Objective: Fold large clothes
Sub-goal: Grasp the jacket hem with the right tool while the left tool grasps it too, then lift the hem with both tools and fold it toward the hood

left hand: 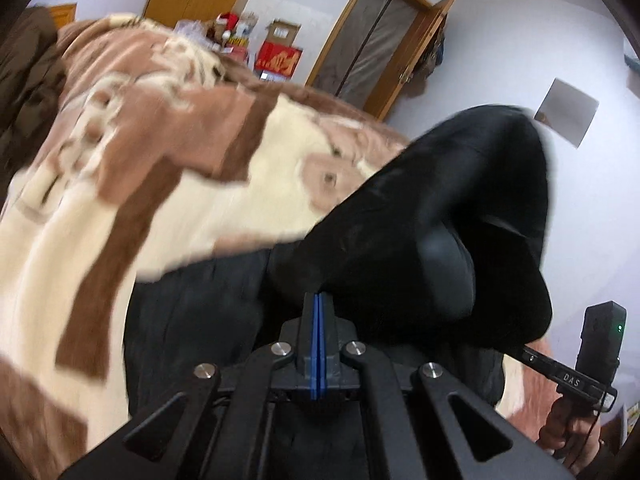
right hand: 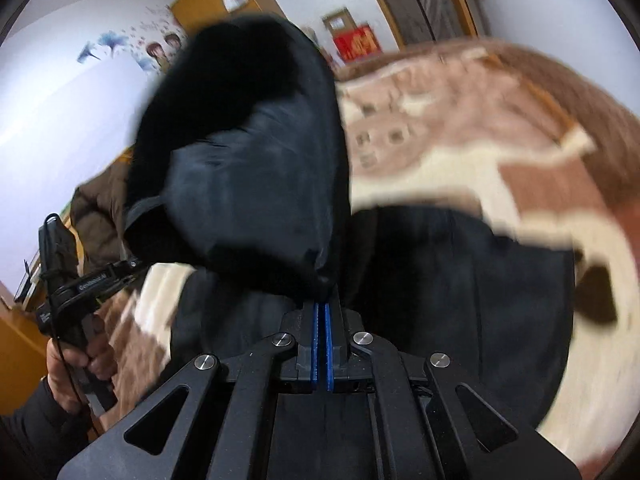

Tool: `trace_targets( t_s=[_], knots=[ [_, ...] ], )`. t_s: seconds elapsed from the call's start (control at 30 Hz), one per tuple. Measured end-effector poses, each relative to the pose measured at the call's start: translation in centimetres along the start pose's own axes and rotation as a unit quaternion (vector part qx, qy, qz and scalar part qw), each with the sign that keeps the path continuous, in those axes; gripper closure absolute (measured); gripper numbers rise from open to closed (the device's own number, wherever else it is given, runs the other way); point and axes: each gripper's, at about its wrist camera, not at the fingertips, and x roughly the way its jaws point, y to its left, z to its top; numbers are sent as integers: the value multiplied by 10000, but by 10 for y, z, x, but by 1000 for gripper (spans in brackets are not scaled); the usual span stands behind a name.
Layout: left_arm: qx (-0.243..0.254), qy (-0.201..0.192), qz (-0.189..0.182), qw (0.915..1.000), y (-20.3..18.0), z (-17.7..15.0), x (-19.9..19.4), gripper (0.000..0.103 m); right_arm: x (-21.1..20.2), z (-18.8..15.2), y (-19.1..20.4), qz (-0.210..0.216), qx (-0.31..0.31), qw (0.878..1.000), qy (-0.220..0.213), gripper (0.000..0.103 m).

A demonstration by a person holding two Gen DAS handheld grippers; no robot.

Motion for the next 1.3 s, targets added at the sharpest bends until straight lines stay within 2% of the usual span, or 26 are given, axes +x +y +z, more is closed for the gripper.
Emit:
trace_targets(
  t_s=[0.1, 0.23, 0.33, 0.4, 0.5, 0.6, 0.67, 0.7, 0.77, 0.83, 0.9, 1.0, 1.07, 1.2, 1.3],
  knots=[
    [-34, 306, 271, 9992, 12, -32, -7, 103, -3, -28, -9, -146, 78, 9995, 262, 101],
    [-72, 591, 589, 9965, 31, -62, -27, 103, -15, -47, -19, -454, 157, 9979, 442, 101],
    [-50, 520, 729, 9960, 40, -69, -49, 103, -34, -36, -18, -548, 194, 9981, 227, 101],
    [-51, 436, 771, 9961, 40, -62, -58, 103, -40, -20, -6, -529, 97, 9985, 30, 100],
    [57, 271, 605, 9978, 25, -41, -60, 103, -36, 13, 17, -425, -178, 9987, -208, 97],
    [312, 141, 244, 9991, -9, -16, -48, 102, -25, 41, 41, -354, -435, 9976, -409, 97],
    [527, 119, -29, 9985, -32, -6, -34, 102, -14, 46, 51, -170, -491, 9980, -355, 96],
    [605, 188, -135, 9979, -42, -6, -24, 102, -3, 45, 51, -134, -488, 9985, -185, 96],
    [771, 407, -271, 9958, -56, -16, -6, 102, 15, 27, 48, -301, -469, 9982, 203, 96],
    [946, 641, -306, 9930, -61, -41, 9, 102, 37, -10, 37, -433, -495, 9960, 610, 96],
    [965, 967, -186, 9905, -52, -74, 25, 102, 54, -47, 19, -641, -372, 9925, 970, 96],
    [775, 1469, 90, 9861, -29, -122, 50, 102, 70, -88, -2, -540, 42, 9914, 1190, 96],
    [607, 1399, 56, 9883, -20, -134, 53, 102, 72, -96, -6, -561, 62, 9926, 1078, 96],
    [347, 1499, 113, 9880, -17, -126, 56, 102, 70, -87, 0, -707, 84, 9906, 1165, 96],
    [380, 1539, 198, 9872, -23, -117, 40, 102, 38, -77, 18, -739, -57, 9929, 931, 96]
  ],
)
